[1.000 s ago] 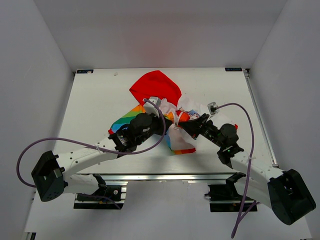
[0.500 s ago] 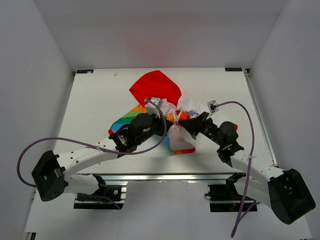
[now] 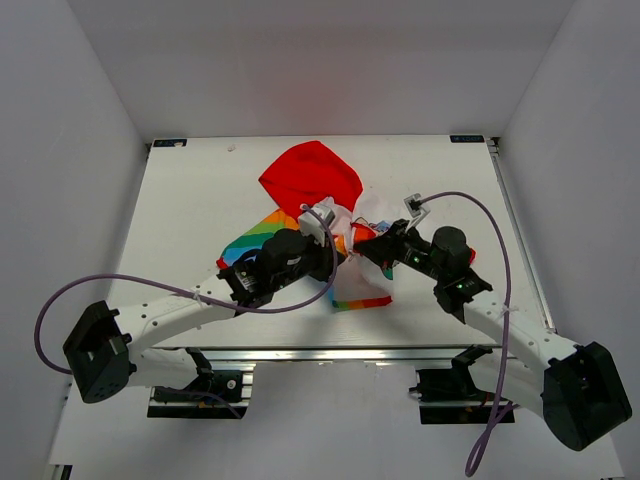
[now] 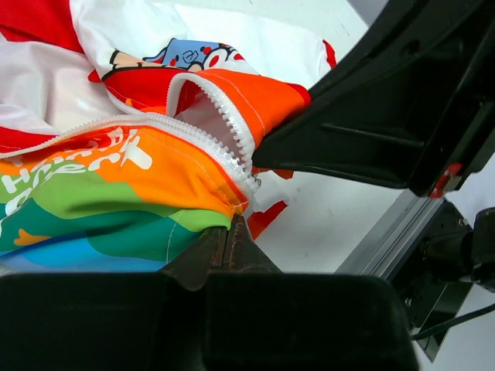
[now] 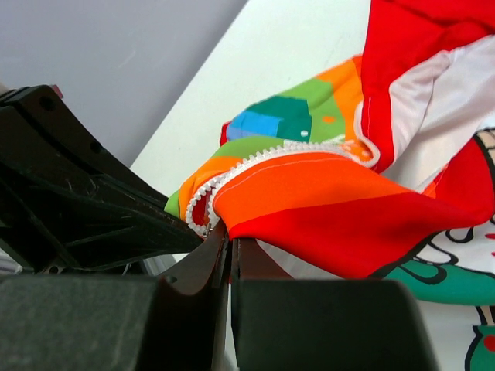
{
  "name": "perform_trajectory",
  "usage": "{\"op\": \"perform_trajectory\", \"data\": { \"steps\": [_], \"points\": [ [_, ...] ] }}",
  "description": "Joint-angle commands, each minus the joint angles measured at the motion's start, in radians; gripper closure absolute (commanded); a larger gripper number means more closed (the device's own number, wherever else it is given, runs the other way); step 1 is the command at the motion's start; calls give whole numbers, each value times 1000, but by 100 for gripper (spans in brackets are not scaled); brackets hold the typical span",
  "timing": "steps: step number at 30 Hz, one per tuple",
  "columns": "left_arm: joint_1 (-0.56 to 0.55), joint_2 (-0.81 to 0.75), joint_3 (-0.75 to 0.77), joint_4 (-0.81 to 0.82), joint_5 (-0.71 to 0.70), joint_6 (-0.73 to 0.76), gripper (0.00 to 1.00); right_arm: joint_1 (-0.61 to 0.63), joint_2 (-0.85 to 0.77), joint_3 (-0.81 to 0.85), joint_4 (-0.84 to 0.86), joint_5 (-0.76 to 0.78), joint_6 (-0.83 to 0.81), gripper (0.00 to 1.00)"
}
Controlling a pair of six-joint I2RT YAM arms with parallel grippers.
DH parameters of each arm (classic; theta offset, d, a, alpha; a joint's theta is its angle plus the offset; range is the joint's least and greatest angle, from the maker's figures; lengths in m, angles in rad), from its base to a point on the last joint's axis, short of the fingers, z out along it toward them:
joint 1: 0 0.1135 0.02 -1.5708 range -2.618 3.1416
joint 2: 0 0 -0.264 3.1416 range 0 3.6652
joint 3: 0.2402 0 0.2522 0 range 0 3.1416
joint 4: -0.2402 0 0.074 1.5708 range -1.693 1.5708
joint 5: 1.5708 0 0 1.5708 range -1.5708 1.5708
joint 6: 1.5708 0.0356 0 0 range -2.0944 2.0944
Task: Zip up the jacket
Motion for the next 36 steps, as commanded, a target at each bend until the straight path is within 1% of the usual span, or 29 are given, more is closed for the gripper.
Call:
{"op": "perform_trajectory", "data": {
  "steps": [1, 3, 5, 6, 7, 10, 11, 13, 14, 16, 18, 19, 20, 22, 24, 25, 30, 31, 33, 34, 35, 36],
  "points": [
    [-6, -14, -30, -120, 70, 41, 100, -24, -12, 108, -34, 6, -13, 100],
    [-6, -17, -27, -146, 31, 5, 100, -24, 2, 136, -125, -5, -24, 98],
    [-5, -24, -21, -147, 25, -24, 100, -24, 11, 134, -180, -19, -41, 85],
    [-5, -27, -17, -140, 24, -39, 100, -25, 14, 130, -206, -13, -47, 84],
    [-5, -24, 2, -140, 43, -51, 100, -24, 16, 122, -285, -19, -70, 79],
    [-5, -17, 28, -169, 42, -55, 100, -24, 11, 114, -301, -36, -79, 78],
    [-5, -16, 39, -180, 31, -61, 100, -24, -1, 110, -301, -37, -77, 72],
    [-5, -17, 43, -203, 13, -61, 100, -24, -13, 105, -301, -36, -77, 68],
    [-5, -14, 66, -218, -12, -65, 100, -25, -28, 107, -321, -30, -84, 64],
    [-5, -4, 100, -268, -16, -67, 100, -24, -39, 125, -364, -7, -113, 62],
    [-5, 2, 138, -295, -7, -84, 100, -24, -58, 139, -440, 32, -159, 60],
    [-5, 10, 148, -303, -3, -97, 100, -24, -73, 159, -471, 45, -171, 57],
    [-5, 15, 158, -314, 2, -104, 100, -24, -82, 165, -511, 56, -185, 57],
    [-4, 25, 183, -346, -3, -125, 100, -24, -119, 179, -534, 79, -203, 51],
    [-5, 33, 201, -375, -12, -140, 100, -24, -142, 188, -572, 101, -225, 48],
    [-5, 39, 204, -383, -10, -156, 100, -22, -162, 195, -601, 115, -232, 47],
    [-5, 56, 224, -421, 22, -183, 100, -16, -199, 257, -729, 161, -306, 47],
    [-5, 58, 226, -423, 25, -191, 100, -16, -200, 264, -746, 168, -309, 44],
    [-5, 67, 229, -441, 22, -205, 100, -13, -200, 275, -773, 150, -329, 45],
    [-5, 70, 236, -447, 23, -211, 100, -7, -203, 277, -789, 121, -365, 48],
    [-5, 78, 241, -461, 24, -217, 100, 38, -205, 287, -810, 122, -398, 49],
    [-5, 82, 249, -470, 25, -223, 100, 85, -211, 291, -821, 157, -451, 50]
  ]
}}
